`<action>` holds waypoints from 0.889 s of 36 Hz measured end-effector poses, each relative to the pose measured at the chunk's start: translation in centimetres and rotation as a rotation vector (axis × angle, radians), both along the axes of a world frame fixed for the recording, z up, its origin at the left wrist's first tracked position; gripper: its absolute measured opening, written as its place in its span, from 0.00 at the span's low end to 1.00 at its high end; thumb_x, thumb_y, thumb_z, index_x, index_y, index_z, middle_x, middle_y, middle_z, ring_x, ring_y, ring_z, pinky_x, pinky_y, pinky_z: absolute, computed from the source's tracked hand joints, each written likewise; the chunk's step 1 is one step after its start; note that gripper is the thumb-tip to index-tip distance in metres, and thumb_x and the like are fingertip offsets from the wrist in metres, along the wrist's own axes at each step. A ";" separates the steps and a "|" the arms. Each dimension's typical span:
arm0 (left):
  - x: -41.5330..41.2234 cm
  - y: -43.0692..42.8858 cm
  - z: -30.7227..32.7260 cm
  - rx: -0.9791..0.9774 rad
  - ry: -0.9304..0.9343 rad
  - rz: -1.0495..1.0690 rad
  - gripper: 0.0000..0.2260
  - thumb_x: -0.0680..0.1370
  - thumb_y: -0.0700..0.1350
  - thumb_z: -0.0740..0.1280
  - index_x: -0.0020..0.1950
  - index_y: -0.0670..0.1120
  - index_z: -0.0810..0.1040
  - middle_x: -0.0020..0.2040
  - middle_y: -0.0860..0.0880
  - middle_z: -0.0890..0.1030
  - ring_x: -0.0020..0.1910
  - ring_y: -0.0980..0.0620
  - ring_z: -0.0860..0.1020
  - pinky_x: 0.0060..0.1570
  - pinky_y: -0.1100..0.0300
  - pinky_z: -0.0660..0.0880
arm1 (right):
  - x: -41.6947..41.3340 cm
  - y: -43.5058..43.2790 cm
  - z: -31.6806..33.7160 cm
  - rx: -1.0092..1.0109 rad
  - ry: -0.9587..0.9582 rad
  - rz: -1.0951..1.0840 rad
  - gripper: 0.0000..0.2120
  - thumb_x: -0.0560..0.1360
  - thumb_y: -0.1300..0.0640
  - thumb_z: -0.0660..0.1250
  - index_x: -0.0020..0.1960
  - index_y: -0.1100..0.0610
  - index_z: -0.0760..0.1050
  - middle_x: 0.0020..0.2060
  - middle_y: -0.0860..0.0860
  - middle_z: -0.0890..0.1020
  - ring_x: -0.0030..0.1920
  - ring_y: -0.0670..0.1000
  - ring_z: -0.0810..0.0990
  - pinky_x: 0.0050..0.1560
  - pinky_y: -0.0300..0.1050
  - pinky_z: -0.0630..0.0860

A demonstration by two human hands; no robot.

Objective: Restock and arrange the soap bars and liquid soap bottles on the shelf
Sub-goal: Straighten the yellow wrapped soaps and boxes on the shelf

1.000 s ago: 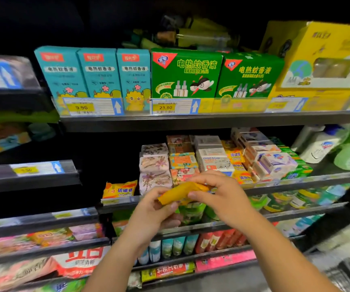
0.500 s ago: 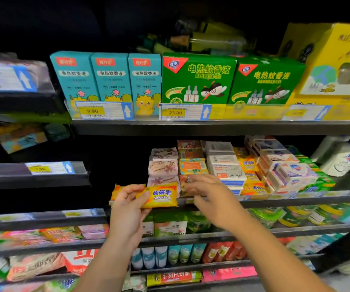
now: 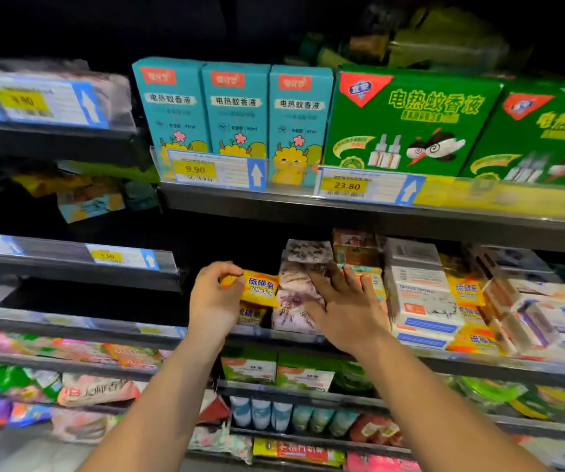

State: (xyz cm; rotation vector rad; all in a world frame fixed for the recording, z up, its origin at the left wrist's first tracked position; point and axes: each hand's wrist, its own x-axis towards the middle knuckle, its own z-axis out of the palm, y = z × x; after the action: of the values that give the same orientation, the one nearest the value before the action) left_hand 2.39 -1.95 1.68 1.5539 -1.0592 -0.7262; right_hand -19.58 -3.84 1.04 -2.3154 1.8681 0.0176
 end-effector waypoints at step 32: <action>0.0 -1.8 -3.5 0.465 -1.078 -0.465 0.21 0.86 0.53 0.51 0.80 0.58 0.57 0.82 0.56 0.52 0.81 0.51 0.49 0.78 0.44 0.47 | 0.2 0.2 0.0 0.020 -0.053 0.009 0.28 0.80 0.34 0.40 0.79 0.38 0.46 0.81 0.46 0.47 0.80 0.53 0.38 0.77 0.60 0.37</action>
State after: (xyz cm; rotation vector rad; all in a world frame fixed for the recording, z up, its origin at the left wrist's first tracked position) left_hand 2.40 -3.77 -1.85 2.1976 -2.2106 -0.4090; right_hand -19.35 -3.68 1.00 -2.2887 1.8236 -0.0231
